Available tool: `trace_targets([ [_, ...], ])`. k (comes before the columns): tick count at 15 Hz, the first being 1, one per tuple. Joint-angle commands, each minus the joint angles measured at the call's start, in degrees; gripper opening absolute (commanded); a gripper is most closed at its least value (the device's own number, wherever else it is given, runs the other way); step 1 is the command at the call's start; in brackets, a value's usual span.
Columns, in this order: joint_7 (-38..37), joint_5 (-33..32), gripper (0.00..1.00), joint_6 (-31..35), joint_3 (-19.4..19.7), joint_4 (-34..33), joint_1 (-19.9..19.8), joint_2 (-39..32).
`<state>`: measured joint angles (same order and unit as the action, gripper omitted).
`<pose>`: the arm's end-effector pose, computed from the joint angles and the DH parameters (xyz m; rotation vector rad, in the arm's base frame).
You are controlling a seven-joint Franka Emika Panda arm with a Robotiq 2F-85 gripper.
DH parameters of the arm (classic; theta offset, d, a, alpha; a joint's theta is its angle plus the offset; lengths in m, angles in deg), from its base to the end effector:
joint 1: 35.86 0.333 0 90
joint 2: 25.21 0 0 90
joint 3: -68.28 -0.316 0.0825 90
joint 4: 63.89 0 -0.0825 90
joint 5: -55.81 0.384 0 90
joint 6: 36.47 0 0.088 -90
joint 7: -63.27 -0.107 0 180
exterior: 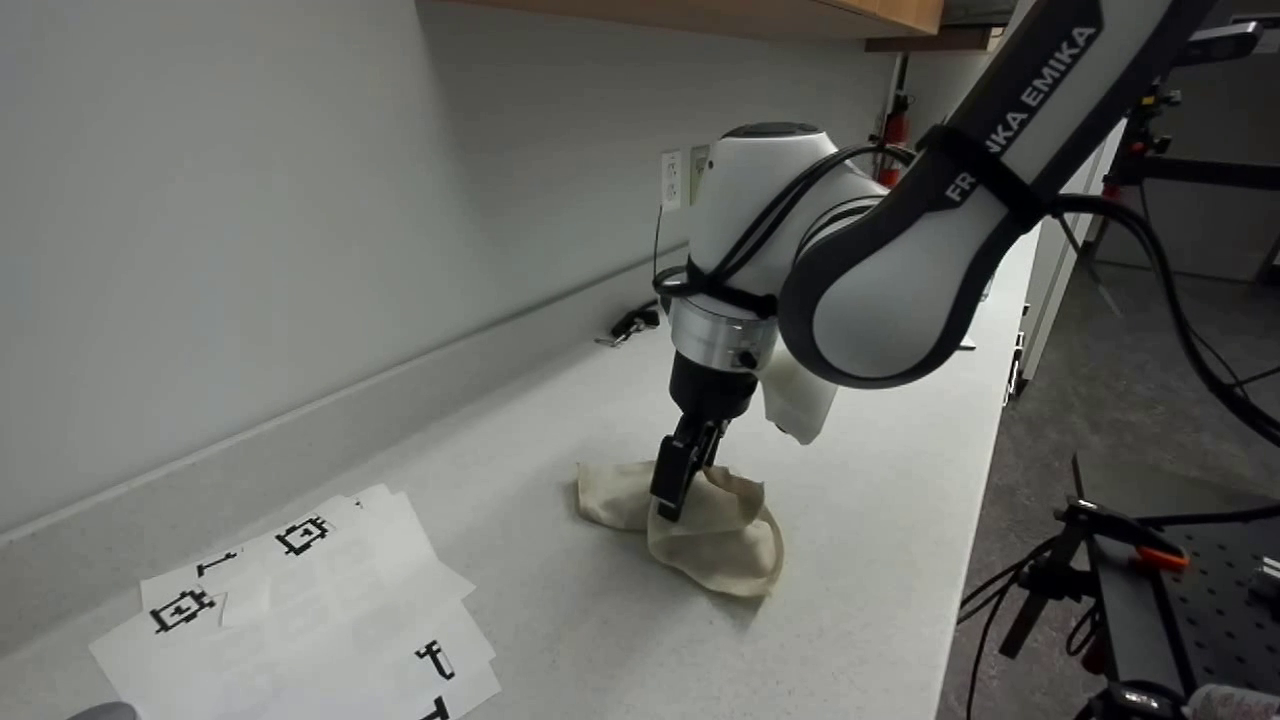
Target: Use the towel to wipe the counter
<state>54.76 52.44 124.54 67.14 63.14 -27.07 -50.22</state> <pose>0.5558 0.1003 0.1921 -3.1196 -0.1192 -0.2459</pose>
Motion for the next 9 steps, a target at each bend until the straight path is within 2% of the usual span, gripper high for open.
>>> trace_targets([
  [1,-1.0,0.0,0.90,1.3,0.8,-1.3,0.6,-2.0],
  [4,-1.0,0.4,0.55,1.3,0.6,-1.1,0.5,-2.1],
  [9,-1.4,0.6,0.19,1.8,0.7,0.2,0.4,-0.8],
])
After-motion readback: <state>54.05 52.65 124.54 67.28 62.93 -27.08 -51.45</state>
